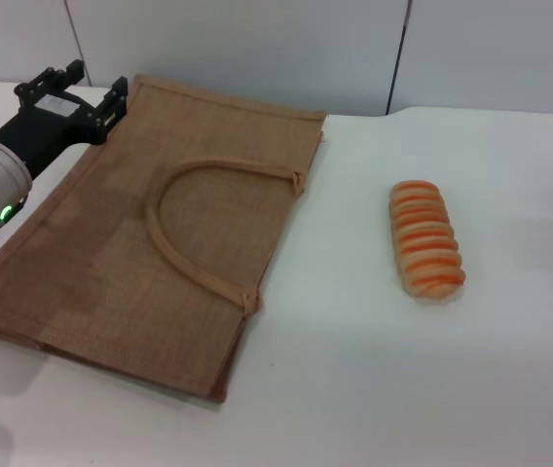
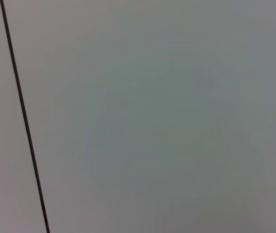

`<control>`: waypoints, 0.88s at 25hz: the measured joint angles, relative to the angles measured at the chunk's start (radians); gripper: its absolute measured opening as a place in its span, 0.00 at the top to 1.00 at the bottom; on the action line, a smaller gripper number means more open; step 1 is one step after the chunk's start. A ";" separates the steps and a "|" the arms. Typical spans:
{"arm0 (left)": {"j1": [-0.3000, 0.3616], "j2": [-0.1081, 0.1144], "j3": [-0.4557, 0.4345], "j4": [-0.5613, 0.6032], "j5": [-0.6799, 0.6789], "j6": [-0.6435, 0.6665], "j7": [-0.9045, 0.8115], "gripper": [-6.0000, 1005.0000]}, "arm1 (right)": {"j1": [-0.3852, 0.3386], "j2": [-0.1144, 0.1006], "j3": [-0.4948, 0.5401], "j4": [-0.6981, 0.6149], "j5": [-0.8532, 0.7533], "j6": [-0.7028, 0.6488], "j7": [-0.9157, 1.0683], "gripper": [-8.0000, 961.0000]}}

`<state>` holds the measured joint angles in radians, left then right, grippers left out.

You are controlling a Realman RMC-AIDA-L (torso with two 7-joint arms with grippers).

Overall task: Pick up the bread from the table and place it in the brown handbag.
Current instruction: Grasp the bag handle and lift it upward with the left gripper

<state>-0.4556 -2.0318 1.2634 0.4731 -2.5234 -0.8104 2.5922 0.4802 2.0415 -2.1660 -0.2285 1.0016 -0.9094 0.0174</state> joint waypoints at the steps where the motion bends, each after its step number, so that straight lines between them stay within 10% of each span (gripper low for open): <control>1: 0.001 0.000 0.000 0.000 0.000 0.000 0.000 0.39 | 0.001 0.000 0.000 0.000 0.000 0.006 -0.002 0.11; 22: 0.002 0.001 -0.021 -0.004 0.002 0.001 -0.006 0.41 | 0.029 -0.004 0.002 0.000 0.006 0.083 -0.002 0.11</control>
<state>-0.4535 -2.0309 1.2421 0.4691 -2.5213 -0.8092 2.5861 0.5090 2.0371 -2.1642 -0.2285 1.0079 -0.8261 0.0152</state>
